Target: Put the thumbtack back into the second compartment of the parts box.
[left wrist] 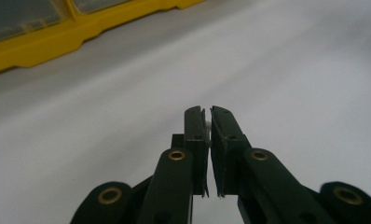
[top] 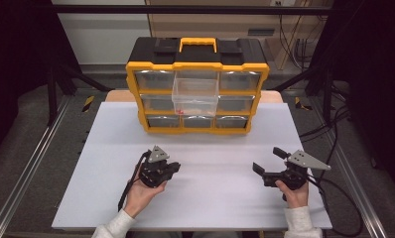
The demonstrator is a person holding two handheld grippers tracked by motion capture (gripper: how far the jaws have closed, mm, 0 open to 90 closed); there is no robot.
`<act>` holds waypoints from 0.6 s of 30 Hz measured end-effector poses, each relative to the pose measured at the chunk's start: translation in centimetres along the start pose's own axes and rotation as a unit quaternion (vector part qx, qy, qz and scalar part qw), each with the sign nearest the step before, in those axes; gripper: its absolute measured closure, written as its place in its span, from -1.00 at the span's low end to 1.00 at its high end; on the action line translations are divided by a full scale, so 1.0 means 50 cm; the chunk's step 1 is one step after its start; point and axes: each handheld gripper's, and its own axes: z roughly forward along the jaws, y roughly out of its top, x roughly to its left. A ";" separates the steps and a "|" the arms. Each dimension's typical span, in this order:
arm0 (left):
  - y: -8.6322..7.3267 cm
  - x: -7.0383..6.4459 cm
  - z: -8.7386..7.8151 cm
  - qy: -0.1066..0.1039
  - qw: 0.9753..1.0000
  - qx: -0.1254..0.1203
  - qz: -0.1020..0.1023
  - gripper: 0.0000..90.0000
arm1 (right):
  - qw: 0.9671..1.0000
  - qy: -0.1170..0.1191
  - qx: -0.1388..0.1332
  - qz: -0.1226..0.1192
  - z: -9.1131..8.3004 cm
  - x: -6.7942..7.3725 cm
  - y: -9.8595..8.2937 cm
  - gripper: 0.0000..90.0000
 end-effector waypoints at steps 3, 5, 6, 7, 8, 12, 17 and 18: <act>0.012 0.002 -0.015 0.001 1.000 -0.009 -0.001 0.88 | 1.000 0.000 0.000 -0.001 0.001 0.000 -0.001 -0.99; 0.019 0.003 -0.025 0.001 1.000 -0.015 -0.002 0.88 | 1.000 0.000 0.000 -0.002 0.001 0.000 -0.001 -0.99; 0.024 0.004 -0.032 0.001 1.000 -0.018 0.000 0.88 | 1.000 0.000 0.000 -0.002 0.001 0.000 -0.001 -0.99; 0.026 0.005 -0.036 0.002 1.000 -0.021 -0.001 0.88 | 1.000 0.000 0.000 -0.002 0.002 0.000 -0.001 -0.99; 0.031 0.007 -0.043 0.002 1.000 -0.023 0.000 0.88 | 1.000 0.000 0.000 -0.001 0.002 0.000 -0.001 -0.99; 0.044 0.010 -0.065 0.001 0.999 -0.035 0.000 0.88 | 1.000 0.000 0.000 -0.002 0.001 0.000 -0.001 -0.99; 0.064 0.015 -0.090 0.002 0.999 -0.044 0.005 0.88 | 1.000 0.000 0.000 -0.002 0.002 0.001 -0.001 -0.99; 0.070 0.016 -0.096 0.003 0.999 -0.045 0.007 0.88 | 1.000 0.000 0.001 0.000 0.002 0.001 -0.001 -0.99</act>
